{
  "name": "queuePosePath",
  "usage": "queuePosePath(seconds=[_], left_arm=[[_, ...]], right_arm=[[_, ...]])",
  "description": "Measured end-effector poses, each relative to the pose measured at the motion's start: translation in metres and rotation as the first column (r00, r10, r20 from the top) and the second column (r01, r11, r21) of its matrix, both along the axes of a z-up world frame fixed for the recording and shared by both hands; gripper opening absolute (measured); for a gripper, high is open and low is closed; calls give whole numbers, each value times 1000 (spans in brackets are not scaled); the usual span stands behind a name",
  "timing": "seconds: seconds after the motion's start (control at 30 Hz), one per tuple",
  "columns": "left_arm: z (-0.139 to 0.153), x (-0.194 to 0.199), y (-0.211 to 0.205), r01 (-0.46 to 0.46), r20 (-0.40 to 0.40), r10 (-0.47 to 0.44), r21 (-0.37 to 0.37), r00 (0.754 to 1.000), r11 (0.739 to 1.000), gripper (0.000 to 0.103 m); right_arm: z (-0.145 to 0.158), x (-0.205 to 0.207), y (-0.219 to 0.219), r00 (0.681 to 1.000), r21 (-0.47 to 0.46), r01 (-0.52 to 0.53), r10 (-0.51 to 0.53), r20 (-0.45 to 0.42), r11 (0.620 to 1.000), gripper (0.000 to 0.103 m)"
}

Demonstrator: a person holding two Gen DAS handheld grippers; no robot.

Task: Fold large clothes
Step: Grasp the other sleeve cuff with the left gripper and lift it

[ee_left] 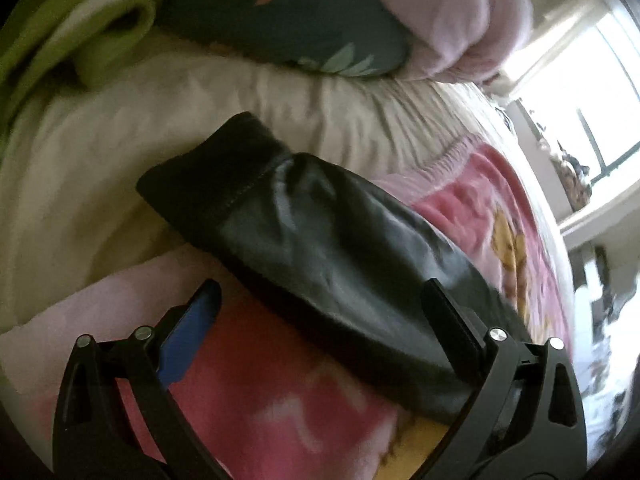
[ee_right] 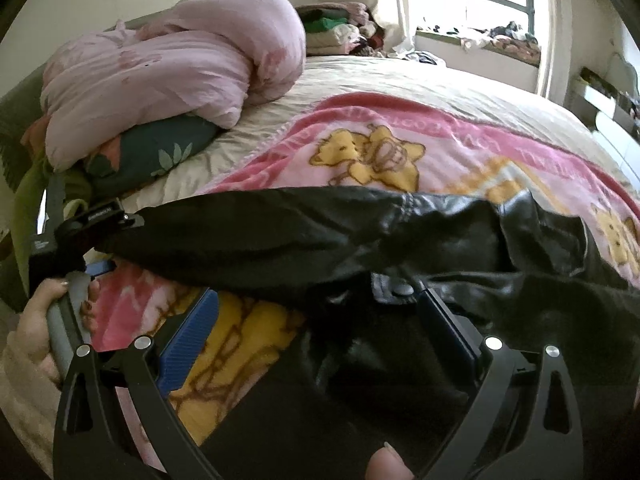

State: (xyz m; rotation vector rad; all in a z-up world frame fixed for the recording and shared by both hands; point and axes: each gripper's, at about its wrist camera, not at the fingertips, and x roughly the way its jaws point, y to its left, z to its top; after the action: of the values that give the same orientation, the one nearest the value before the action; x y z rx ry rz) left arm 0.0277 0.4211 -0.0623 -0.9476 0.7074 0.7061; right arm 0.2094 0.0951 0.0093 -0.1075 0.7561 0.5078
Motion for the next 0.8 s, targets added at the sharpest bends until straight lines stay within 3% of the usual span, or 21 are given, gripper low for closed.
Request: queuePosePath(seconds=[0.07,0.1,0.17,0.27,0.47,0.6,0.8], left_arm=[[-6,2,9,-23,-19,23,-4,1000,1000,60],[-7,2,13,-27,-15,27,-3,1000,1000,55],[-7,2,19,-33,3,33,-2,999,999,30],[-5,-2,26,-33,57,33,-5,998,999,12],[33,-16,15,-18,193,5,63,981,998,3],[65,-19,0,3,250,-36,133,967,991,1],[127,-5,-42,91,310,-173,263,935,960,1]], right_arm=[[-4,0,-8,1000,18,25,-25,-19,1000,98],[-5,1,-12,999,29,41,-40,-31,999,98],[-9,1,-19,997,54,64,-61,-52,997,98],[-13,-1,-28,995,53,88,-85,-60,995,98],[-22,-7,-53,983,117,148,-134,-122,982,98],[-25,-14,-67,977,95,180,-167,-132,979,98],[-16,-23,-97,968,132,231,-214,-129,964,98]])
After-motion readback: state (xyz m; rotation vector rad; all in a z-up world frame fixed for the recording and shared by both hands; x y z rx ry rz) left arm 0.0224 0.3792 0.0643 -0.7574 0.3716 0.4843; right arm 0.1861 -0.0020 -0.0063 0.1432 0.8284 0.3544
